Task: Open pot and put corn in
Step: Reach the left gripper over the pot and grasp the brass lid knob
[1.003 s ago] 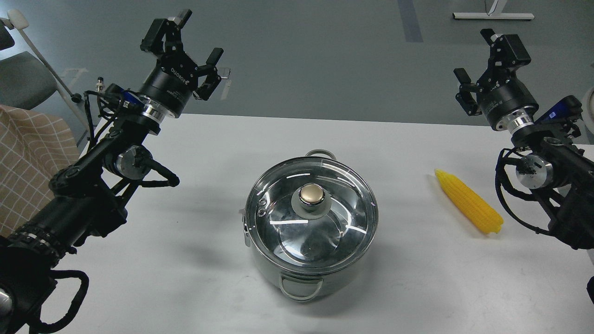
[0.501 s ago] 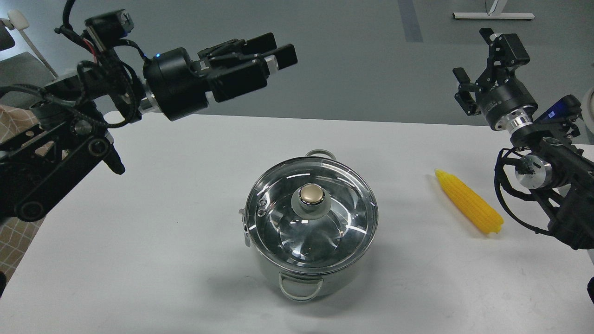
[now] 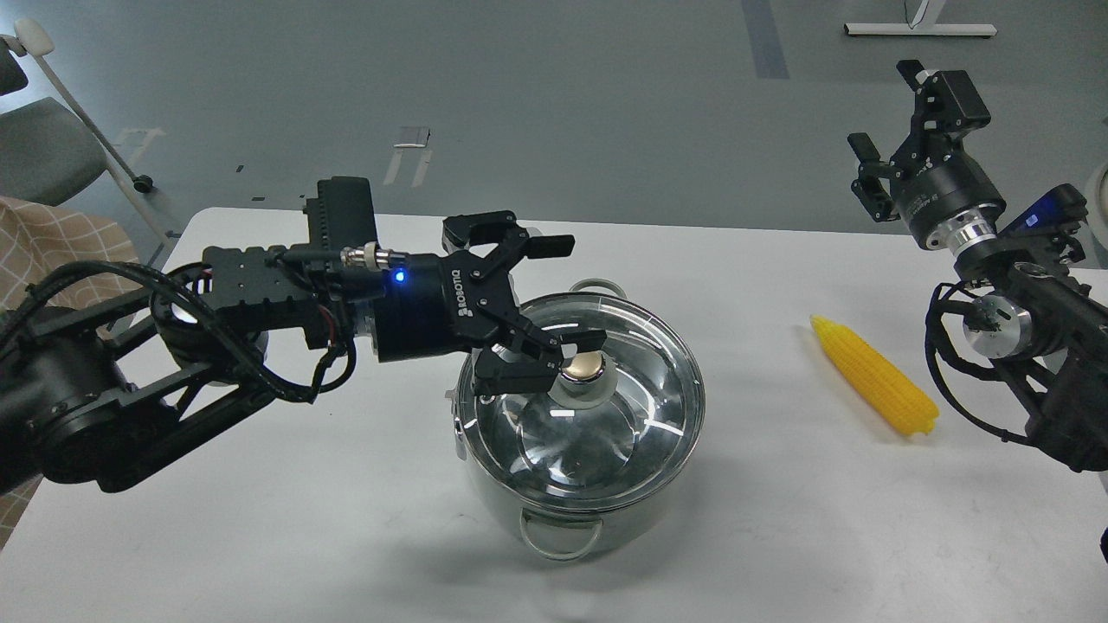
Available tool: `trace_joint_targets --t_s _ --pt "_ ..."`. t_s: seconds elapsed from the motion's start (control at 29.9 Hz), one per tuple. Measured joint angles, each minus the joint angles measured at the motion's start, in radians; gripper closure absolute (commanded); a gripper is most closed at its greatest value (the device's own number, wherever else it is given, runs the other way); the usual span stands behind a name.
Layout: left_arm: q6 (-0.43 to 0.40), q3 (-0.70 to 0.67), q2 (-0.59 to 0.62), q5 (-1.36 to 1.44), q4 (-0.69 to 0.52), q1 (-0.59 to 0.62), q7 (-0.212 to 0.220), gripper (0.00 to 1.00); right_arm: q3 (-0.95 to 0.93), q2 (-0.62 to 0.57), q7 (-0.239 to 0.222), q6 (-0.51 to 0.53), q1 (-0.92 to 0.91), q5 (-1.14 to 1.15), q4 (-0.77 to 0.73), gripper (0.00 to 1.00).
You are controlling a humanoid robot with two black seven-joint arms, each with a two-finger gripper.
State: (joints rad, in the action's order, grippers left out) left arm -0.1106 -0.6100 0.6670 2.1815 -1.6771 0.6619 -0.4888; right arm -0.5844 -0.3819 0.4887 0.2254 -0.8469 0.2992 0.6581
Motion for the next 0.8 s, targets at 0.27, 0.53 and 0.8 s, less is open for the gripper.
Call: trace_joint_targets --t_s 0.27,0.53,0.8 --pt "0.006 0.033 -0.042 0.000 0.046 -0.022 0.000 0.02 0.000 -0.005 0.000 0.000 0.010 0.000 0.006 0.00" --pt "0.008 0.034 -0.074 0.000 0.105 -0.054 0.000 0.02 0.000 -0.005 0.000 0.000 0.014 0.000 0.006 0.00" --pt "0.017 0.037 -0.079 0.000 0.106 -0.086 0.000 0.03 0.000 -0.005 0.000 0.000 0.019 0.000 0.006 0.00"
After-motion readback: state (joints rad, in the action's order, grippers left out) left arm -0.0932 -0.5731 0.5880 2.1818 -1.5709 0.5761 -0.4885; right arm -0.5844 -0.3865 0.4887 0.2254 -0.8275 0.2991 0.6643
